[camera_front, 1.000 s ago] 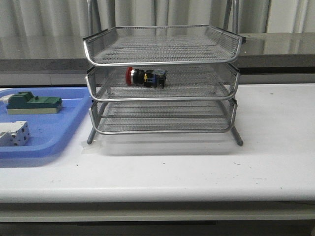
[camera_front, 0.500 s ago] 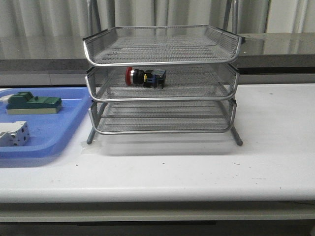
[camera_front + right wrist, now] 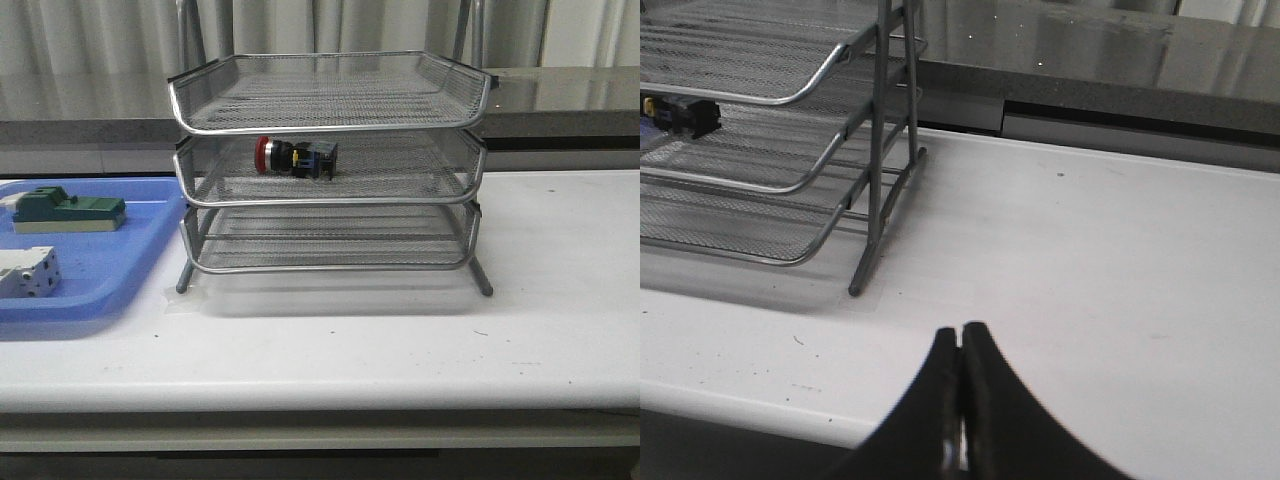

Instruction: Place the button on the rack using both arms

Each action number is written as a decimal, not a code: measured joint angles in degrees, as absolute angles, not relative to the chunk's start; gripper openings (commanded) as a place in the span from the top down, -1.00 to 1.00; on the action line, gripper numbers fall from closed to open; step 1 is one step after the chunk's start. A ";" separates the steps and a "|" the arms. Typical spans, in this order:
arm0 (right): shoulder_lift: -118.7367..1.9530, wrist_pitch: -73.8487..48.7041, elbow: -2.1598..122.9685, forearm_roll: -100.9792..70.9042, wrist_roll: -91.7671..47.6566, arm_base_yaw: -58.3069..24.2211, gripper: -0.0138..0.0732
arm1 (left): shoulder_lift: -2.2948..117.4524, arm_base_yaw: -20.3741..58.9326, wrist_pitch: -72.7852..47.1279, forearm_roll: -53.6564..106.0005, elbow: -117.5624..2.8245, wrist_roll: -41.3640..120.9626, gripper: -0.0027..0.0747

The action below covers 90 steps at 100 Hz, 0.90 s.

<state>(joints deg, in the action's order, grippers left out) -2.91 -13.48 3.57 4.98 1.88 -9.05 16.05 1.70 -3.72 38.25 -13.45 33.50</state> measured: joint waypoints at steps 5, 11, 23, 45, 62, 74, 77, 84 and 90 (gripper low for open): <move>-1.45 -12.53 1.88 4.98 1.88 -9.05 0.82 | 16.05 1.70 -3.72 38.25 -13.45 33.50 0.98; 0.05 -11.84 0.17 4.98 1.88 -9.05 0.82 | 16.05 1.70 -3.72 38.25 -13.45 33.50 0.98; 0.49 -11.03 -1.41 4.98 1.88 -8.38 0.82 | 16.05 1.70 -3.72 38.25 -13.45 33.50 0.98; 0.49 -9.95 -1.53 4.88 1.88 -4.30 0.82 | 16.05 1.70 -3.72 38.25 -13.45 33.50 0.98; 0.49 -9.72 -1.53 4.88 1.88 -3.75 0.82 | 16.05 1.70 -3.72 38.25 -13.45 33.50 0.98; 0.49 -9.72 -1.53 4.88 1.88 -3.75 0.82 | 16.05 1.70 -3.72 38.25 -13.45 33.50 0.98; 0.49 -9.72 -1.53 4.88 1.88 -3.75 0.82 | 16.05 1.70 -3.72 38.25 -13.45 33.50 0.98; 0.49 -9.69 -1.53 4.88 1.88 -3.75 0.82 | 16.05 1.70 -3.72 38.25 -13.45 33.50 0.98; 0.49 -9.69 -1.53 4.88 1.88 -3.75 0.82 | 16.05 1.70 -3.72 38.25 -13.45 33.50 0.98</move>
<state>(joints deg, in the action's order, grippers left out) 0.49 -9.69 -1.53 4.88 1.88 -3.75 16.05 1.70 -3.72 38.25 -13.45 33.50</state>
